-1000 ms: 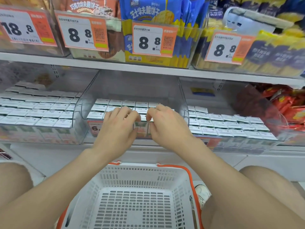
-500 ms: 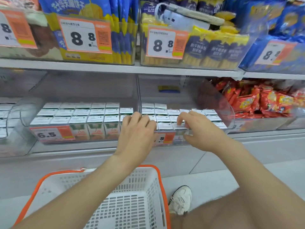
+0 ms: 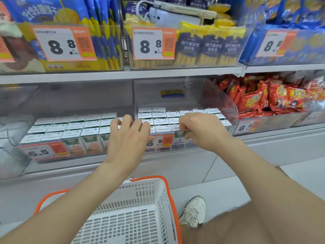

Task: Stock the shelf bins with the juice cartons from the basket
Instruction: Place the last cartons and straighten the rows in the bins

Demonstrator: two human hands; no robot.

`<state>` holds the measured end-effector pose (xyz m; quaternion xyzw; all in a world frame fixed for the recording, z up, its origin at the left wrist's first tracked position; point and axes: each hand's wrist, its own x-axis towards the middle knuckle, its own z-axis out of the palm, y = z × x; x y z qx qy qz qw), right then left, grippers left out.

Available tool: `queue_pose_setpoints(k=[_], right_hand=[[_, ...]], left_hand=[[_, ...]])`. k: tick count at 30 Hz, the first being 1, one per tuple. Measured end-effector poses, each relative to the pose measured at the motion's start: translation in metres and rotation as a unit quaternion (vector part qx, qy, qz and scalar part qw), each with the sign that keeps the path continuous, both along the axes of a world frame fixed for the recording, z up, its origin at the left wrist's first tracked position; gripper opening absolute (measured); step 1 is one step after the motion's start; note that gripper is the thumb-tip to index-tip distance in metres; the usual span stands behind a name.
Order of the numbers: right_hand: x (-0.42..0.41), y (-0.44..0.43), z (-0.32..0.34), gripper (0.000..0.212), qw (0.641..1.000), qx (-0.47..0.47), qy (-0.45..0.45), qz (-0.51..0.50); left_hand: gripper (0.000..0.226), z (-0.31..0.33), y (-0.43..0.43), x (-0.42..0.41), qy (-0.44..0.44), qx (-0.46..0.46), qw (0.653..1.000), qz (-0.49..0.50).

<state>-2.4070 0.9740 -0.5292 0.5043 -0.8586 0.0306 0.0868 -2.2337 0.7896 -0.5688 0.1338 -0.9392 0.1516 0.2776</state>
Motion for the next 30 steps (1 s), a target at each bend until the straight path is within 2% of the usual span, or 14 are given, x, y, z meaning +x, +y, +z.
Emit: queue_pose_setpoints(k=[3, 8, 13, 15, 17, 19, 22, 24, 27, 30], right_hand=[[-0.003, -0.007, 0.004, 0.026, 1.000, -0.012, -0.004, -0.011], [-0.014, -0.024, 0.000, 0.032, 1.000, 0.012, 0.000, -0.023], [-0.015, -0.032, 0.001, 0.026, 0.996, 0.042, -0.067, -0.040], [-0.013, -0.033, 0.010, 0.030, 0.992, -0.002, -0.120, -0.032], [-0.017, -0.035, 0.016, 0.036, 0.986, -0.086, -0.140, -0.035], [-0.028, -0.039, 0.013, 0.033, 0.988, -0.115, -0.084, -0.059], [-0.058, -0.038, -0.008, 0.030, 0.990, -0.053, 0.070, -0.107], [-0.083, -0.031, -0.020, 0.036, 0.988, -0.029, 0.099, -0.119], [-0.115, -0.024, -0.024, 0.046, 0.992, -0.040, 0.016, -0.121], [-0.133, -0.027, -0.025, 0.038, 0.991, -0.032, -0.057, -0.118]], left_hand=[[0.033, 0.010, -0.005, -0.009, -0.008, -0.001, 1.000, 0.014], [0.030, 0.006, -0.008, -0.022, -0.069, 0.015, 0.997, 0.039], [0.031, 0.000, -0.006, -0.021, -0.066, 0.034, 0.997, 0.032], [0.038, 0.003, -0.006, -0.022, -0.052, 0.038, 0.998, 0.025], [0.045, 0.008, -0.005, -0.027, -0.038, 0.041, 0.998, 0.016], [0.051, 0.013, 0.000, -0.037, -0.037, 0.043, 0.998, -0.016], [0.059, 0.013, 0.011, -0.059, -0.079, 0.051, 0.993, -0.075], [0.066, 0.009, 0.016, -0.077, -0.111, 0.051, 0.988, -0.097], [0.073, -0.003, 0.019, -0.101, -0.147, 0.048, 0.982, -0.109], [0.071, -0.014, 0.018, -0.115, -0.163, 0.049, 0.980, -0.100]])
